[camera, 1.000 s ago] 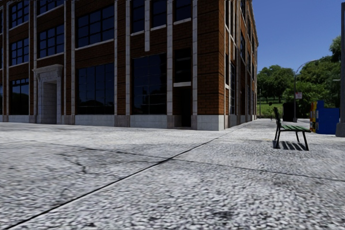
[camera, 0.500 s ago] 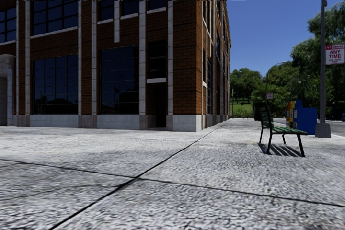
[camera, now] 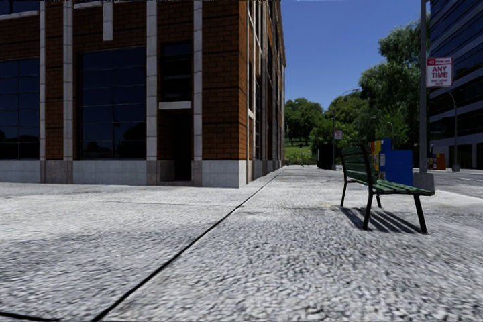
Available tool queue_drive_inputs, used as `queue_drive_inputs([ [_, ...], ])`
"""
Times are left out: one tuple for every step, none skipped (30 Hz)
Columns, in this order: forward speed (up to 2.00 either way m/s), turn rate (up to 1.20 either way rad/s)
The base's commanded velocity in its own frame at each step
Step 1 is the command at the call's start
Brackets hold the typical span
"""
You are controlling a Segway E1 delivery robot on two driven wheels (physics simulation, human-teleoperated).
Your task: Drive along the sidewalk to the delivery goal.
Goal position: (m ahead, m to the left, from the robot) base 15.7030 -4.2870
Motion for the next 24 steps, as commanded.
queue_drive_inputs([
  [2.0, -0.41],
  [2.0, -0.41],
  [2.0, -0.41],
  [2.0, -0.41],
  [2.0, -0.41],
  [2.0, -0.41],
  [2.0, -0.41],
  [2.0, -0.41],
  [2.0, -0.41],
  [2.0, -0.41],
  [2.0, -0.41],
  [2.0, -0.41],
  [2.0, -0.41],
  [2.0, -0.41],
  [2.0, -0.41],
  [2.0, -0.41],
  [2.0, -0.41],
  [2.0, -0.38],
  [2.0, 0.0],
  [2.0, 0.0],
  [2.0, 0.0],
  [2.0, 0.0],
  [2.0, 0.0],
  [2.0, 0.0],
])
